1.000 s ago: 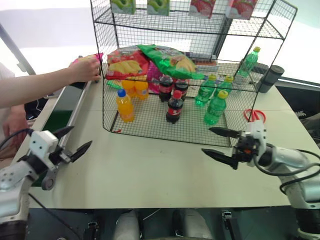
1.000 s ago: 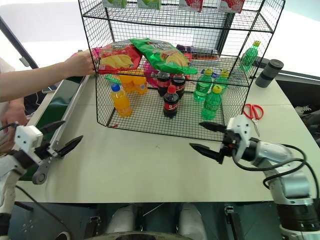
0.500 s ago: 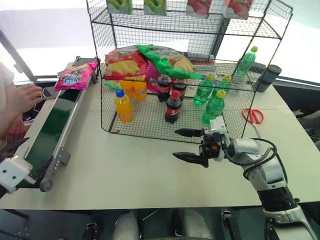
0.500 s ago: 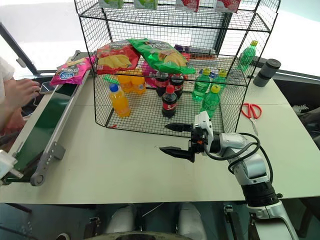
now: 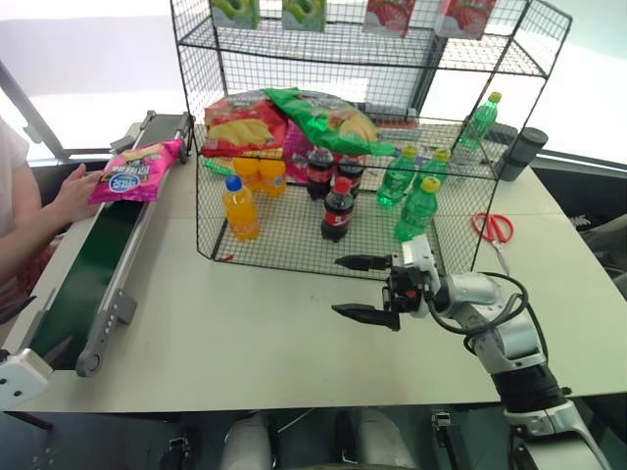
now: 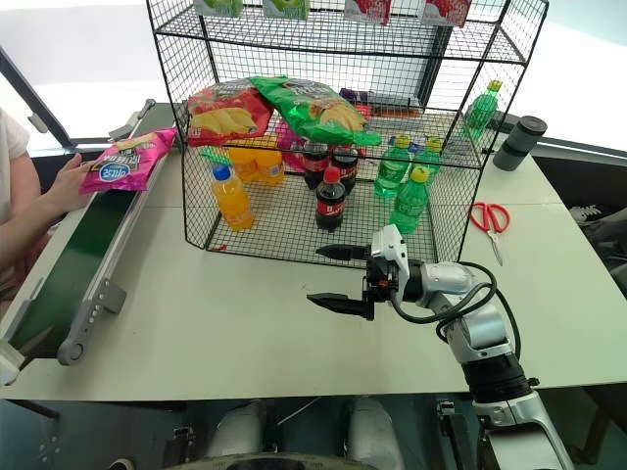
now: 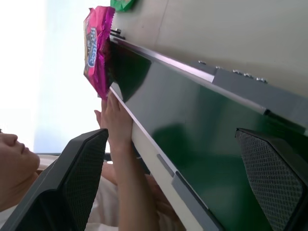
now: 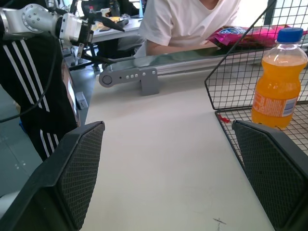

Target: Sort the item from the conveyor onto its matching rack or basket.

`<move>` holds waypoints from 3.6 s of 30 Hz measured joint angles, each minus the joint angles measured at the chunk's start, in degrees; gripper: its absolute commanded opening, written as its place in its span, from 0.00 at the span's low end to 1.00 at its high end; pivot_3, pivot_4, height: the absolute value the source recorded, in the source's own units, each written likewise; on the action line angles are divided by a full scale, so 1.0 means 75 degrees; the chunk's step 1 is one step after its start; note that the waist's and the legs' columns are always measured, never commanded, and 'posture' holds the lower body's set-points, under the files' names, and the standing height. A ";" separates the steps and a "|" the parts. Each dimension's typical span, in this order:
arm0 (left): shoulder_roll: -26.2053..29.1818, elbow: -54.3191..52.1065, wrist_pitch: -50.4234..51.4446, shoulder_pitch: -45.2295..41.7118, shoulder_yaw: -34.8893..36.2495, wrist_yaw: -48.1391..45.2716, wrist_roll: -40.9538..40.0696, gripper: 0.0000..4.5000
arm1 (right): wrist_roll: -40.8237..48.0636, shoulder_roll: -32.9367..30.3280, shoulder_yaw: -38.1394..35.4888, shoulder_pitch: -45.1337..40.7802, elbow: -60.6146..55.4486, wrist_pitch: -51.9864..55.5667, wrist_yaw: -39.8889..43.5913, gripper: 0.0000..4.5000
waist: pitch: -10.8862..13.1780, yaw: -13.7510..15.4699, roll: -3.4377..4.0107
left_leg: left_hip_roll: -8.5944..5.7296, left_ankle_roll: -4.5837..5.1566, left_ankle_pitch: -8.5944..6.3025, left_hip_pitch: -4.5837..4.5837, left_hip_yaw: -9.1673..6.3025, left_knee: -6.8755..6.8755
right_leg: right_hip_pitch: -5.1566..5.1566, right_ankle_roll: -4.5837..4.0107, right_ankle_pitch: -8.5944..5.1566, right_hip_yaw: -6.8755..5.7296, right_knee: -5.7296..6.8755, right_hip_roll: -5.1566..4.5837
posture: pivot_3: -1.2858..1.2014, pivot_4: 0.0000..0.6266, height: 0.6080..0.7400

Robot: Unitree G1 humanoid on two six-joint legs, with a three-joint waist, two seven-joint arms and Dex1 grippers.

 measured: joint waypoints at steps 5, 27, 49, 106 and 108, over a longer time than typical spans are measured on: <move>0.0340 0.0507 -0.0275 0.0009 0.0035 0.1030 0.0628 1.00 | -0.0058 -0.0004 0.0000 0.0119 -0.0115 -0.0002 -0.0021 0.99 | 0.0000 -0.0001 0.0000 | 0.0002 0.0000 0.0000 0.0000 0.0001 -0.0002 | -0.0002 0.0000 0.0000 0.0000 0.0001 -0.0002 | 0.52 0.24 0.90; 0.0758 0.0938 -0.0125 -0.0242 -0.0567 0.2700 0.1217 1.00 | 0.0462 0.0261 -0.0160 0.0343 -0.0617 0.0344 -0.0574 0.99 | -0.0002 0.0005 -0.0003 | 0.0000 0.0000 -0.0001 0.0001 0.0012 -0.0005 | -0.0006 0.0001 0.0001 -0.0009 0.0006 -0.0019 | 0.52 0.24 0.90; 0.1046 0.1479 0.0086 -0.1362 -0.1945 0.2816 0.1054 0.72 | 0.0222 0.0167 -0.0160 0.0611 -0.0897 0.0237 -0.0815 1.00 | -0.0005 0.0008 -0.0007 | -0.0001 0.0000 0.0000 0.0004 0.0023 -0.0005 | -0.0008 0.0003 0.0002 -0.0010 0.0012 -0.0013 | 0.52 0.24 0.90; -0.1696 -0.4944 1.3918 -0.4009 -0.3926 -0.4387 -1.2913 0.01 | 0.5885 -0.0586 -0.0984 0.0644 -0.2569 0.6651 -0.3137 1.00 | -0.0021 0.0043 -0.0025 | -0.0029 -0.0020 0.0012 0.0003 -0.0021 0.0005 | 0.0056 -0.0011 0.0002 0.0002 -0.0004 0.0016 | 0.52 0.24 0.90; -0.1802 -0.4969 1.3893 -0.4054 -0.4049 -0.4453 -1.2684 0.01 | 0.5922 -0.0559 -0.0949 0.0645 -0.2592 0.6673 -0.3196 1.00 | -0.0021 0.0041 -0.0025 | -0.0030 -0.0020 0.0012 0.0003 -0.0021 0.0006 | 0.0056 -0.0011 0.0002 0.0003 -0.0005 0.0015 | 0.52 0.24 0.90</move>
